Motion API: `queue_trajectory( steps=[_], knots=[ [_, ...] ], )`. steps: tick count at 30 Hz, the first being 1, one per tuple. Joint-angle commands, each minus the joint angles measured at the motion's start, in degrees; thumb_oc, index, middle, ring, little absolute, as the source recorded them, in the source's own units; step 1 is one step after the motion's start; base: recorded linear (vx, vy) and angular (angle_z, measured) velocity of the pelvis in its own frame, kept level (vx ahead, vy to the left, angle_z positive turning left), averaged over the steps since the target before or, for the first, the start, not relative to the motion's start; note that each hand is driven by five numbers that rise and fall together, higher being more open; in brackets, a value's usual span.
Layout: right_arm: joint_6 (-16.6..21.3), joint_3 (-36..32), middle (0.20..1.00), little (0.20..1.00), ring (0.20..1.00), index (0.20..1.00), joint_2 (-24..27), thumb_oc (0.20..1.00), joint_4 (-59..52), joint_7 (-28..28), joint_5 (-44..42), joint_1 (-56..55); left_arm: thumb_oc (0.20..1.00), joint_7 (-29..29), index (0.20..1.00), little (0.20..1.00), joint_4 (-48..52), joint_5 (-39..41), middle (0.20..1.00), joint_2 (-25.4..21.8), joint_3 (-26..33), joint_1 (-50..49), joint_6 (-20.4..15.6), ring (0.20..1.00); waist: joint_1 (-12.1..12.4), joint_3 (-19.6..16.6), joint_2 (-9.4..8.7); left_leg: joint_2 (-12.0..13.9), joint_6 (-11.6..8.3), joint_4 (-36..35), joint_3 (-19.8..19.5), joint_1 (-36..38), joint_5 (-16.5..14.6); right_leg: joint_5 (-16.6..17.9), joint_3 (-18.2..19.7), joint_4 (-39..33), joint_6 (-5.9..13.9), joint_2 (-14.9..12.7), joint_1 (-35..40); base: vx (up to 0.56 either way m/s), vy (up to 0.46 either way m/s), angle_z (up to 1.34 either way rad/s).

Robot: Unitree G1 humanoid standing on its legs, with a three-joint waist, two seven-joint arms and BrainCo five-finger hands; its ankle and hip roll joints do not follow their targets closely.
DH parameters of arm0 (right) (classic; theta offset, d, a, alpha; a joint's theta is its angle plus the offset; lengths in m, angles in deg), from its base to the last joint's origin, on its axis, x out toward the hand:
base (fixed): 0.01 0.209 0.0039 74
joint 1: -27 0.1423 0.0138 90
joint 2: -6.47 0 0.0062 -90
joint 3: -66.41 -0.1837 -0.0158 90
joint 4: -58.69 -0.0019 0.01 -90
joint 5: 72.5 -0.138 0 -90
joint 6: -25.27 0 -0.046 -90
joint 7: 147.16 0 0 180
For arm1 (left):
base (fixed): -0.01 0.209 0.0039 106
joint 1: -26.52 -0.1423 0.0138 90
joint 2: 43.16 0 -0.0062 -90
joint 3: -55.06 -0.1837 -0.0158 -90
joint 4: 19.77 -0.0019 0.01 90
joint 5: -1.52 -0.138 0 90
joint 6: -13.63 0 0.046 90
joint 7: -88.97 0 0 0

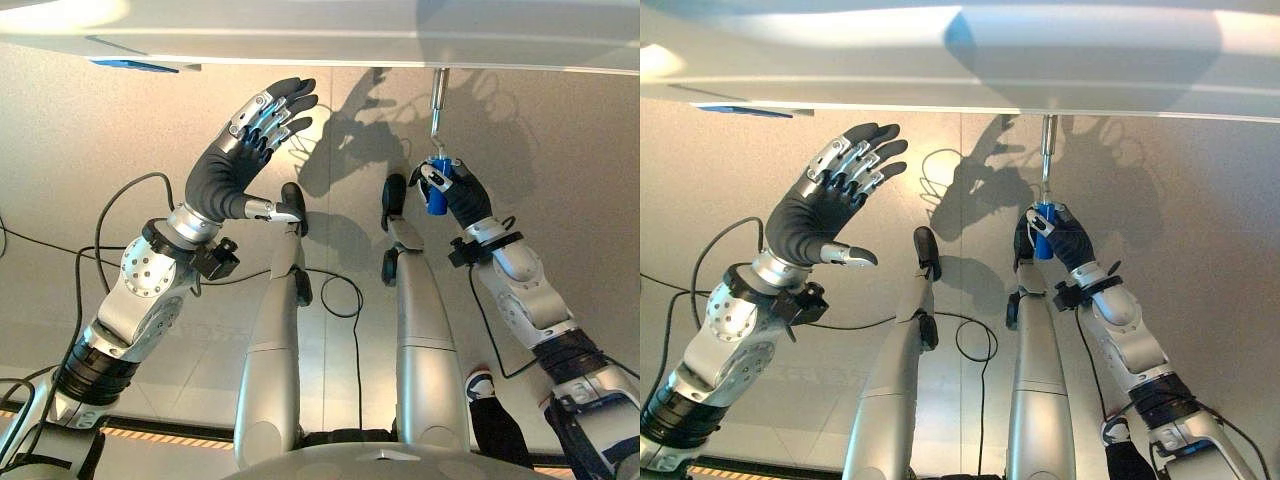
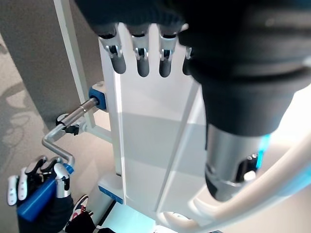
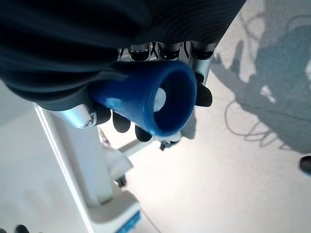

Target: Raise the hospital bed

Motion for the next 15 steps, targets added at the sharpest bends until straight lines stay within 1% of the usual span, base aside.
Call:
queue_trajectory(
  steps=[1, 2, 7, 8, 13, 15],
  knots=[
    [6.8, -10.7, 0.200, 0.200, 0.200, 0.200, 3.7, 0.200, 1.4, 6.2, -5.6, -2.9, 1.000, -1.3, 1.000, 1.000, 3.9, 2.0, 1.000, 4.1, 0.9, -0.3, -2.2, 1.000, -2.7, -1.1, 4.40, 1.7, -2.45, 4.5, -2.6, 1.5, -4.3, 2.8, -2.0, -5.9, 5.62, 2.3, 4.7, 0.00, 0.000, 0.00],
    [7.1, -11.7, 0.200, 0.200, 0.200, 0.200, 3.7, 0.200, 2.1, 6.9, -5.3, -2.9, 1.000, -1.4, 1.000, 1.000, 3.9, 2.3, 1.000, 4.1, 1.0, -0.1, -2.3, 1.000, -2.8, -1.1, 4.50, 1.7, -2.51, 4.5, -2.6, 1.6, -4.3, 2.7, -1.9, -5.9, 5.63, 2.3, 4.7, 0.00, 0.000, 0.00],
    [9.3, -16.3, 0.200, 0.200, 0.200, 0.200, 1.6, 0.200, 9.1, 10.0, -9.1, -1.6, 1.000, -2.1, 1.000, 1.000, 3.9, 3.5, 1.000, 4.6, 0.9, -0.1, -2.0, 1.000, -2.8, -1.1, 5.03, 1.6, -2.61, 4.1, -2.6, 1.9, -4.4, 2.5, -1.7, -5.9, 5.59, 2.5, 4.6, 0.00, 0.000, 0.00],
    [9.7, -17.2, 0.200, 0.200, 0.200, 0.200, 1.4, 0.200, 11.7, 10.9, -9.4, -0.9, 1.000, -2.3, 1.000, 1.000, 3.8, 3.7, 1.000, 4.7, 1.0, 0.1, -2.1, 1.000, -2.7, -1.1, 5.11, 1.6, -2.66, 4.1, -2.6, 1.9, -4.4, 2.4, -1.7, -5.8, 5.59, 2.5, 4.6, 0.00, 0.000, 0.00],
    [10.4, -18.6, 0.200, 0.200, 0.200, 0.200, 1.0, 0.200, 17.0, 12.9, -10.3, 0.4, 1.000, -2.1, 1.000, 1.000, 4.0, 4.1, 1.000, 5.2, 0.7, 0.2, -2.0, 1.000, -2.5, -1.1, 5.47, 1.6, -2.66, 4.0, -2.7, 1.9, -4.4, 2.3, -1.9, -5.7, 5.56, 2.5, 4.5, 0.00, 0.000, 0.00],
    [10.1, -18.8, 0.200, 0.200, 0.200, 0.200, 1.3, 0.200, 20.3, 13.7, -9.8, 0.8, 1.000, -2.0, 1.000, 1.000, 4.0, 4.0, 1.000, 4.9, 0.8, 0.5, -2.0, 1.000, -2.5, -1.1, 5.54, 1.6, -2.61, 4.1, -2.8, 1.7, -4.5, 2.2, -2.0, -5.7, 5.49, 2.5, 4.5, 0.00, 0.000, 0.00]
  ],
)
